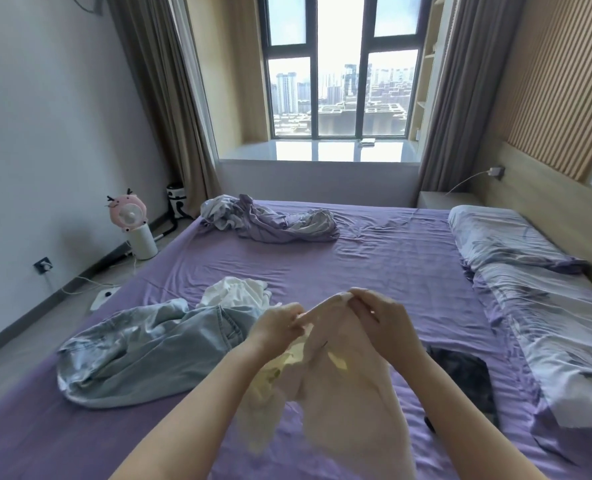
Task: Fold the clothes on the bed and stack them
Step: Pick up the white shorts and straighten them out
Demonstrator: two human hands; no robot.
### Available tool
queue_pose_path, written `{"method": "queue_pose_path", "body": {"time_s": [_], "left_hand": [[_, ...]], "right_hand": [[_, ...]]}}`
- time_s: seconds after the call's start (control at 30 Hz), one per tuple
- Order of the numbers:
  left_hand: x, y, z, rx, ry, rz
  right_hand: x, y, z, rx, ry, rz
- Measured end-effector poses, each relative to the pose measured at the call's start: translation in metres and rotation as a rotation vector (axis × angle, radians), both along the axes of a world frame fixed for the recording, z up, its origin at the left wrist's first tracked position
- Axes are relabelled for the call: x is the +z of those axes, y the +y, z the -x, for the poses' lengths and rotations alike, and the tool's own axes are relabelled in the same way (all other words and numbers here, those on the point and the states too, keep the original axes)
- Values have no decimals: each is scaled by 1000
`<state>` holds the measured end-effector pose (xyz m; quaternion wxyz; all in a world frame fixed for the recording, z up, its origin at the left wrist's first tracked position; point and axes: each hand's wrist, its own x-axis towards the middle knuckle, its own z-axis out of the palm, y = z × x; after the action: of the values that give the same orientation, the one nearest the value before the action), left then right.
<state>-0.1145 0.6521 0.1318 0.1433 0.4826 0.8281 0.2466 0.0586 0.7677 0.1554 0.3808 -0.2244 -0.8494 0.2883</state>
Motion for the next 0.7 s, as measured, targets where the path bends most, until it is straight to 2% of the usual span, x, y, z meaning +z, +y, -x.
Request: {"method": "queue_pose_path", "body": {"time_s": [0.17, 0.3, 0.37, 0.47, 0.53, 0.6, 0.7], "left_hand": [[-41, -35, 8, 155, 55, 207], [-52, -48, 10, 389, -34, 254], [-50, -49, 8, 447, -163, 146], [-32, -46, 3, 444, -513, -131], [-16, -42, 4, 446, -654, -236], [0, -38, 7, 451, -679, -280], [18, -33, 10, 435, -568, -324]], "right_hand": [[18, -2, -9, -20, 109, 340], [8, -3, -11, -79, 80, 343], [-2, -2, -13, -109, 65, 356], [-10, 2, -23, -172, 103, 424], [-10, 6, -31, -204, 110, 406], [-8, 7, -37, -186, 70, 350], [-6, 6, -41, -134, -51, 214]]}}
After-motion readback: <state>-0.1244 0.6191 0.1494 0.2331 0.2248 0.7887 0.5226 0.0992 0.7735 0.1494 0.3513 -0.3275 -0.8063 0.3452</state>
